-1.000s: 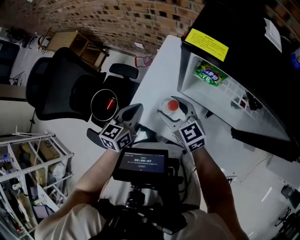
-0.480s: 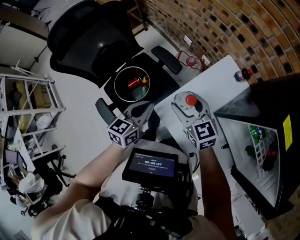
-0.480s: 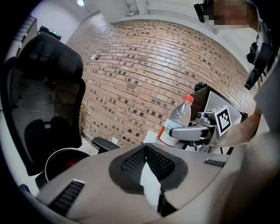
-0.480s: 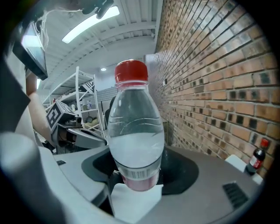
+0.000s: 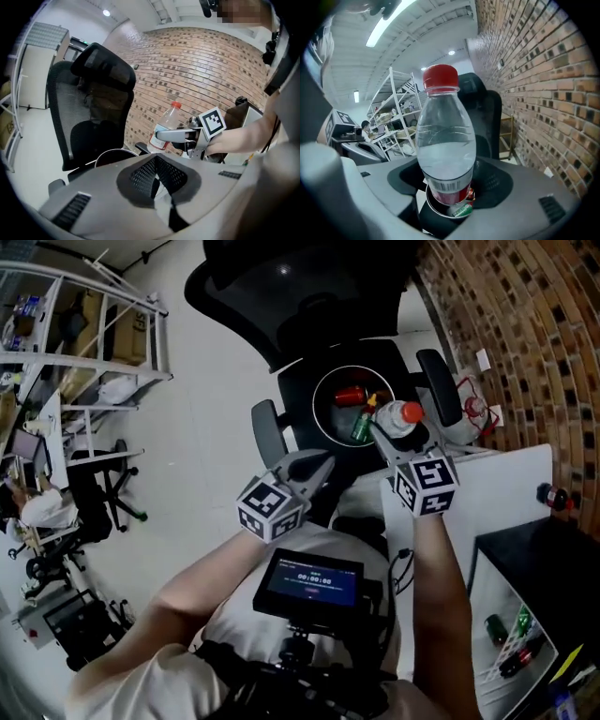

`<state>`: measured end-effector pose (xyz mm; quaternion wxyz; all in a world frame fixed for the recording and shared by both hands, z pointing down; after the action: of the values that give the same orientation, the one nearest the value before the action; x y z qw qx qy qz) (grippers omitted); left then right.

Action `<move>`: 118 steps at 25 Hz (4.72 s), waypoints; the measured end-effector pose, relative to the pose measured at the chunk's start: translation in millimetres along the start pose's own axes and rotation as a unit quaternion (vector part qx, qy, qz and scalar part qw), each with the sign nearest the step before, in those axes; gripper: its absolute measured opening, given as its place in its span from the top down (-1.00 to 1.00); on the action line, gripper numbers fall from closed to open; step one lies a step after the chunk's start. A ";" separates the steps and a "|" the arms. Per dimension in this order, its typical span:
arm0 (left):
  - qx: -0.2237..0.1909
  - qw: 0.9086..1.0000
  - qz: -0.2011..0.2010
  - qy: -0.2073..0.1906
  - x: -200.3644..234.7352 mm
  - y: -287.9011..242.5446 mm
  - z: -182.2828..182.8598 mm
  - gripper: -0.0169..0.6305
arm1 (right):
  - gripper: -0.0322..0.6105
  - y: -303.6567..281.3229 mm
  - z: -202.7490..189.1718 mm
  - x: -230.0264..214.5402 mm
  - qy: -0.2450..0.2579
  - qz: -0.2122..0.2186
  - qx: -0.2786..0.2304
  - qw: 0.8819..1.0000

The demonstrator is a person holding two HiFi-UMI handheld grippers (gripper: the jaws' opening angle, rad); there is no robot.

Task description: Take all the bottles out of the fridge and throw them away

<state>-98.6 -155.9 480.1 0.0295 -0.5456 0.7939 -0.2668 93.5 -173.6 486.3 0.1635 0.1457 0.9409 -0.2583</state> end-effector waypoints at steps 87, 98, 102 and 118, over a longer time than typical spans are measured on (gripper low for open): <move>-0.020 0.944 -0.291 -0.155 -144.0 -69.9 74.4 0.95 | 0.89 223.1 -15.5 66.1 -0.085 -0.202 -0.125 0.968; 0.002 0.857 -0.462 -0.228 -308.5 -74.5 62.7 0.95 | 0.89 388.3 -81.8 98.5 -0.138 -0.342 -0.265 0.891; 0.009 0.832 -0.499 -0.241 -362.3 -66.7 49.7 0.95 | 0.89 439.0 -112.0 114.0 -0.157 -0.378 -0.286 0.866; 0.011 0.744 -0.608 -0.277 -511.9 -30.4 38.9 0.95 | 0.89 555.1 -178.1 147.5 -0.146 -0.473 -0.355 0.793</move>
<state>146.7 272.4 335.6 0.0853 -0.9623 0.2473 -0.0745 118.0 407.0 331.3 0.1965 -0.4254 0.8829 0.0301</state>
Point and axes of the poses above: the fingertips, and each gripper's own axes: y backward along the fingers, x to its left, z out of its top, the point moved 6 cm from there along y, backward along the fingers, and after that the axes turned 9 degrees about -y, right-handed, at the moved point
